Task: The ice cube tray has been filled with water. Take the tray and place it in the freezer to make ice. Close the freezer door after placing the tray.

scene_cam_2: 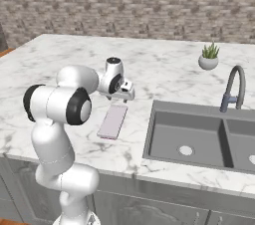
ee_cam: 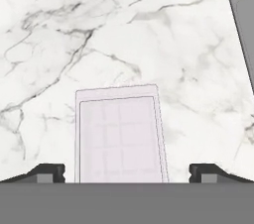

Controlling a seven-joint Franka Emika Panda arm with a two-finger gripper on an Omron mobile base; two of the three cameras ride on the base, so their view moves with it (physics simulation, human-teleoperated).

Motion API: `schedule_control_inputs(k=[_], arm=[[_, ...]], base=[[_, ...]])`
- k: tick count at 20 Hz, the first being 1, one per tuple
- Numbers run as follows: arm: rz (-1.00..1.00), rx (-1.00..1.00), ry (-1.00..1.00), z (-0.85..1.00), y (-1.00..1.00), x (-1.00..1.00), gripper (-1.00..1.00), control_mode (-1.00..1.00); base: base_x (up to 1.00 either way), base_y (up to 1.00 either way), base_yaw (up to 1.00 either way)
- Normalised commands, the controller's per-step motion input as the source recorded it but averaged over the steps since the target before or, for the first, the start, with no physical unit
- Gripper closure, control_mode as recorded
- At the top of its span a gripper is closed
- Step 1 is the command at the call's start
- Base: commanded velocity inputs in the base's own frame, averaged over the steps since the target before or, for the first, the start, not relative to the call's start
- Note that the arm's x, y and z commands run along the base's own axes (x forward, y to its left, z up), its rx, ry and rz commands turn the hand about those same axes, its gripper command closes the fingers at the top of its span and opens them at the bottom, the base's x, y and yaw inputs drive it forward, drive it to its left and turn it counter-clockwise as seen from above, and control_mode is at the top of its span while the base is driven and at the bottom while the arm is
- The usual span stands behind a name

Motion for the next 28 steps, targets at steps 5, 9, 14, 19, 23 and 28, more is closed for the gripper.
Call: schedule_control_inputs(k=[5, 9, 14, 19, 23, 28], arm=[[0.00, 0.00, 0.00, -0.25, -0.08, 0.35, -1.00, -1.00], [0.00, 0.00, 0.00, -0.24, -0.02, 0.40, -1.00, -1.00], [0.00, 0.00, 0.00, -0.25, 0.00, 0.47, -1.00, -1.00], [0.00, 0.00, 0.01, -0.31, 0.00, 0.43, -1.00, -1.00], [0.00, -0.01, 0.00, -0.35, 0.00, 0.35, -1.00, -1.00], [0.00, -0.06, 0.03, -0.40, 0.00, 0.19, -1.00, -1.00]], base=[[0.00, 0.00, 0.00], [0.00, 0.00, 0.00], [0.00, 0.00, 0.00], [0.00, 0.00, 0.00], [0.00, 0.00, 0.00], [0.00, 0.00, 0.00]])
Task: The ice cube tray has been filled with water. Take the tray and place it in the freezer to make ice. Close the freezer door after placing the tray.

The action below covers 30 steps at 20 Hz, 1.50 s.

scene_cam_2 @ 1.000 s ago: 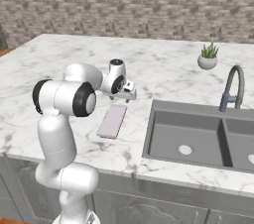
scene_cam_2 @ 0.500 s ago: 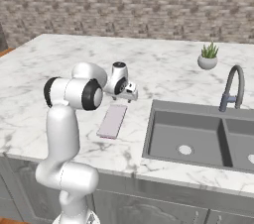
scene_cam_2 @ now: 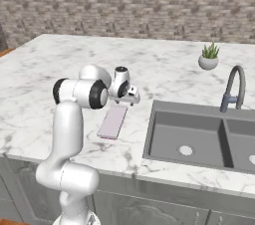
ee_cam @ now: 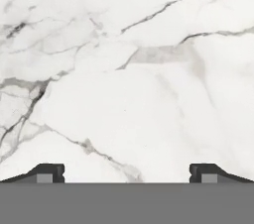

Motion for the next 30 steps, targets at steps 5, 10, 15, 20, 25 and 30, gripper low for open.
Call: schedule_control_inputs(k=[5, 10, 15, 20, 25, 30], arm=[[0.00, -0.13, 0.03, -0.42, 0.00, -0.07, -1.00, -1.00], [0.00, -0.07, 0.08, -0.44, 0.00, -0.25, -1.00, -1.00], [0.00, 0.00, 0.18, -0.41, 0.00, -0.32, -1.00, -1.00], [0.00, 0.00, 0.14, -0.41, 0.00, -0.41, -1.00, -1.00], [0.00, 0.00, 0.00, -0.47, 0.00, -0.64, -1.00, -1.00], [0.00, 0.00, 0.00, -0.45, 0.00, -0.67, -1.00, -1.00]], base=[[0.00, 0.00, 0.00], [0.00, 0.00, 0.00], [0.00, 0.00, 0.00], [0.00, 0.00, 0.00], [0.00, 0.00, 0.00], [0.00, 0.00, 0.00]])
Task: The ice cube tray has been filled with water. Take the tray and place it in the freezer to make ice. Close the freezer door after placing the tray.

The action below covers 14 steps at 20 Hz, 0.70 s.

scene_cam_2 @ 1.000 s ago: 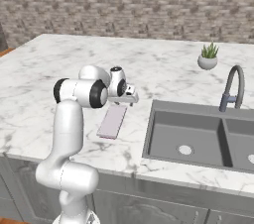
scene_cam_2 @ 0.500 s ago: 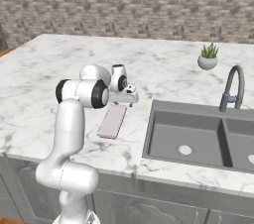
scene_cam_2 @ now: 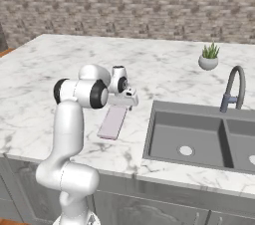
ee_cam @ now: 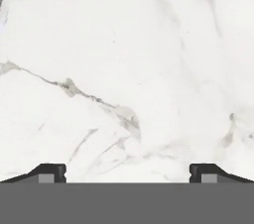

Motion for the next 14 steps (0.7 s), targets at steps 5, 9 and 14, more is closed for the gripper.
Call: schedule_control_inputs(k=[5, 9, 14], arm=[[0.00, 0.00, 0.00, -0.36, 0.00, -0.53, -1.00, -1.00], [0.00, 0.02, 0.02, -0.25, 0.00, -0.46, -1.00, -1.00], [0.00, 0.05, 0.10, -0.17, 0.00, -0.44, -1.00, -1.00]], base=[[0.00, 0.00, 0.00], [0.00, 0.00, 0.00], [0.00, 0.00, 0.00]])
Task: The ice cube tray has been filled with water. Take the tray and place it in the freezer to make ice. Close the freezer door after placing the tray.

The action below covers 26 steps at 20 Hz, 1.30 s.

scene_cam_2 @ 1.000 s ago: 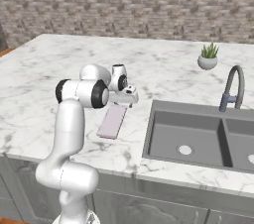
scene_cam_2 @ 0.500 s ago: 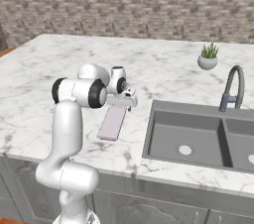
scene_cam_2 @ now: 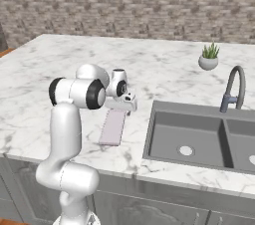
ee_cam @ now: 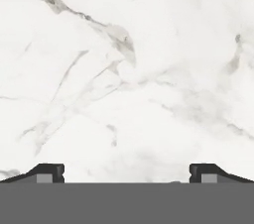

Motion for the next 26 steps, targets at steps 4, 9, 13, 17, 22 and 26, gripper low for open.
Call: schedule_control_inputs(k=[4, 9, 13, 17, 22, 26], arm=[[0.00, 0.00, 0.11, -0.16, 0.00, -0.40, -1.00, -1.00], [0.00, 0.00, 0.17, -0.14, 0.00, -0.35, -1.00, -1.00], [0.00, 0.00, 0.23, -0.12, 0.00, -0.29, -1.00, -1.00], [0.00, 0.00, 0.22, -0.14, 0.00, -0.31, -1.00, -1.00], [0.00, 0.00, 0.20, -0.17, 0.00, -0.34, -1.00, -1.00], [0.00, 0.00, 0.18, -0.22, 0.00, -0.43, -1.00, -1.00]], base=[[0.00, 0.00, 0.00], [0.00, 0.00, 0.00], [0.00, 0.00, 0.00], [0.00, 0.00, 0.00], [0.00, 0.00, 0.00], [0.00, 0.00, 0.00]])
